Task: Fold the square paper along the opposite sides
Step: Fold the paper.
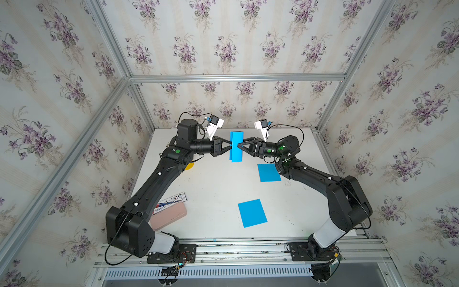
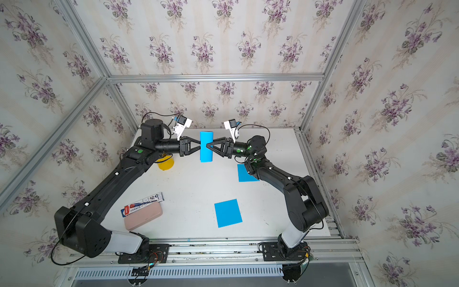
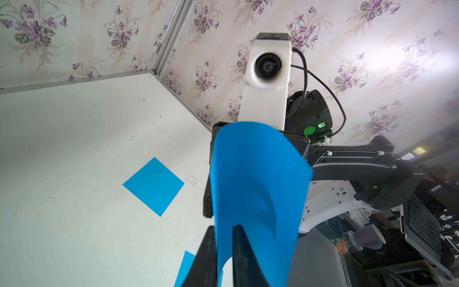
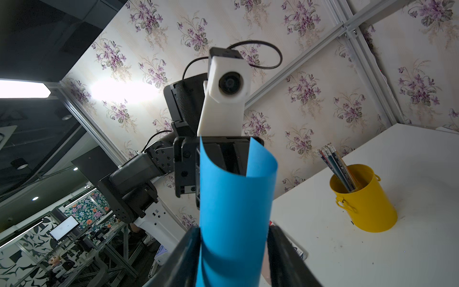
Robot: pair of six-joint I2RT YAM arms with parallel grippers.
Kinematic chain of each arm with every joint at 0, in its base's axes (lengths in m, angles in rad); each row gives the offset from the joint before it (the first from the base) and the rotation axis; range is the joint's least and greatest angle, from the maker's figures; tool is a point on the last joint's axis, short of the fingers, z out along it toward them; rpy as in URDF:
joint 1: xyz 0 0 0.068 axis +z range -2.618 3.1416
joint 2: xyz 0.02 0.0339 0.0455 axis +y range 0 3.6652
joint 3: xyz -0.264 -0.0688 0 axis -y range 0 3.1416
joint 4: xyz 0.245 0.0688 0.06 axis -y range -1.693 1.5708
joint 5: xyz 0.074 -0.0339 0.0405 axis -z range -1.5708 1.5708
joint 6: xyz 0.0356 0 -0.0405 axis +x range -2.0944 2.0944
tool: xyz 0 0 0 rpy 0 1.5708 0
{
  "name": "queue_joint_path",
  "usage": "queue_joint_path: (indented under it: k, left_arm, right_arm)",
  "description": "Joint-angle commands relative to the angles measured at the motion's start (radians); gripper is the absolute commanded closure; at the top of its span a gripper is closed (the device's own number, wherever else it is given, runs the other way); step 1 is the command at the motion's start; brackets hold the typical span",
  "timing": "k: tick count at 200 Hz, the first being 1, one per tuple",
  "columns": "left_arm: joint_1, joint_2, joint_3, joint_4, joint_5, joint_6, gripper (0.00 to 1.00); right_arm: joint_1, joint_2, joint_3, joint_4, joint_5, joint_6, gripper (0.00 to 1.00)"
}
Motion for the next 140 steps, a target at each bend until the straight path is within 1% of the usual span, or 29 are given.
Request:
queue_joint_path:
  k: [1,22,42,45,90,140]
  left_arm:
    - [0.003,-0.003,-0.007,0.077,0.039,-0.028,0.81]
    - [0.004,-0.004,-0.028,0.118,0.048,-0.043,0.77]
    - [0.006,-0.003,-0.039,0.135,0.055,-0.056,0.76]
    - [0.006,-0.031,-0.038,0.136,0.055,-0.056,0.76]
    - [0.021,-0.043,-0.03,0.123,0.045,-0.071,0.71]
    - [0.034,-0.043,-0.031,0.156,0.062,-0.113,0.66]
  right_arm:
    - [-0.003,0.007,0.009,0.053,-0.012,0.026,0.6]
    - [-0.004,0.006,0.006,0.078,-0.012,0.041,0.67]
    - [-0.006,0.002,0.003,0.083,-0.012,0.041,0.72]
    - [-0.006,0.002,0.002,0.083,-0.013,0.041,0.72]
    - [-0.009,0.002,-0.002,0.095,-0.021,0.047,0.77]
    - [-0.013,0.009,-0.001,0.097,-0.02,0.048,0.78]
